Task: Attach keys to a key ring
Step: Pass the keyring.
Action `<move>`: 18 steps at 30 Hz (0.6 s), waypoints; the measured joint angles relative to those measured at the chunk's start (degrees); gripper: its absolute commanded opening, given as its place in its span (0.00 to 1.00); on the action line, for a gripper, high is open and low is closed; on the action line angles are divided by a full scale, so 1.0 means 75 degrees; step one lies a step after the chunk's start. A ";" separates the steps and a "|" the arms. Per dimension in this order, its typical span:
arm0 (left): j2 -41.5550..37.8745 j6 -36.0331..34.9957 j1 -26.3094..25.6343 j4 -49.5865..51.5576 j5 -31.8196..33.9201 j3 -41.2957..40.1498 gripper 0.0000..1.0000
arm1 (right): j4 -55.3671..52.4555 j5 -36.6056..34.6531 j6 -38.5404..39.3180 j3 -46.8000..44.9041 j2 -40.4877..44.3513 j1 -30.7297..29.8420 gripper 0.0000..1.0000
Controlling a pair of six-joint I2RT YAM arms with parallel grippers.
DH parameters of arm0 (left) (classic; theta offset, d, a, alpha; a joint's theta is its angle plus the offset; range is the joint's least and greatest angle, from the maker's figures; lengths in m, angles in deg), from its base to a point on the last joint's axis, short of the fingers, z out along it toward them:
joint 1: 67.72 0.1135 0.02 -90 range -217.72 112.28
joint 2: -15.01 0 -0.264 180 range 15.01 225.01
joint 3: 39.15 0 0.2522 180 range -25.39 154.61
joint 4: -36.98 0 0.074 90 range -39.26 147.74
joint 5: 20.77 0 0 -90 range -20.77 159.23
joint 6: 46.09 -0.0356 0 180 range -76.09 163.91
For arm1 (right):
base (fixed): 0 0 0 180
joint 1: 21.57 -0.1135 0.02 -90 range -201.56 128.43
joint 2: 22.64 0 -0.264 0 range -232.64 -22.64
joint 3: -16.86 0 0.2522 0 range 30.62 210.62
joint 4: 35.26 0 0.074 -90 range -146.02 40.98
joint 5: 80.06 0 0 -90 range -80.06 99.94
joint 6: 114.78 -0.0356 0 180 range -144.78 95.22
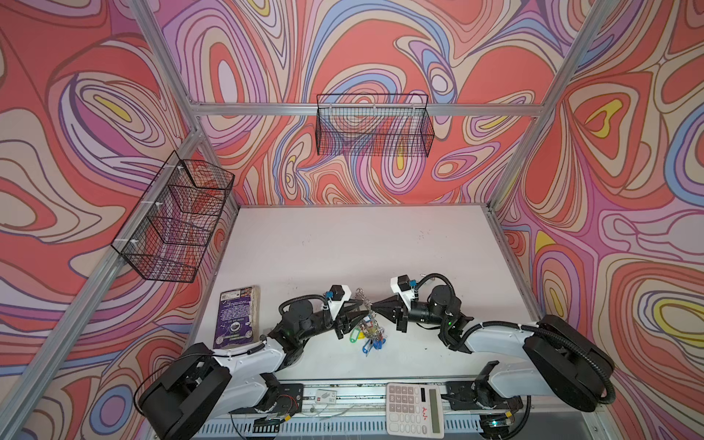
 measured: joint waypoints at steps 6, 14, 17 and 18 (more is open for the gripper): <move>0.0125 -0.0044 0.0102 -0.0090 -0.0058 0.0009 0.41 | 0.0236 0.0160 0.0009 -0.0119 -0.0017 0.0000 0.00; 0.0344 -0.0058 0.0207 -0.0204 -0.0478 0.0224 0.36 | 0.0446 0.0256 0.0015 -0.0140 -0.0134 0.0000 0.00; 0.0452 -0.0087 0.0216 -0.0201 -0.0717 0.0344 0.33 | 0.0452 0.0271 0.0035 -0.0140 -0.0154 0.0000 0.00; 0.0493 -0.0085 0.0242 -0.0213 -0.0787 0.0353 0.33 | 0.0449 0.0274 0.0035 -0.0140 -0.0157 0.0000 0.00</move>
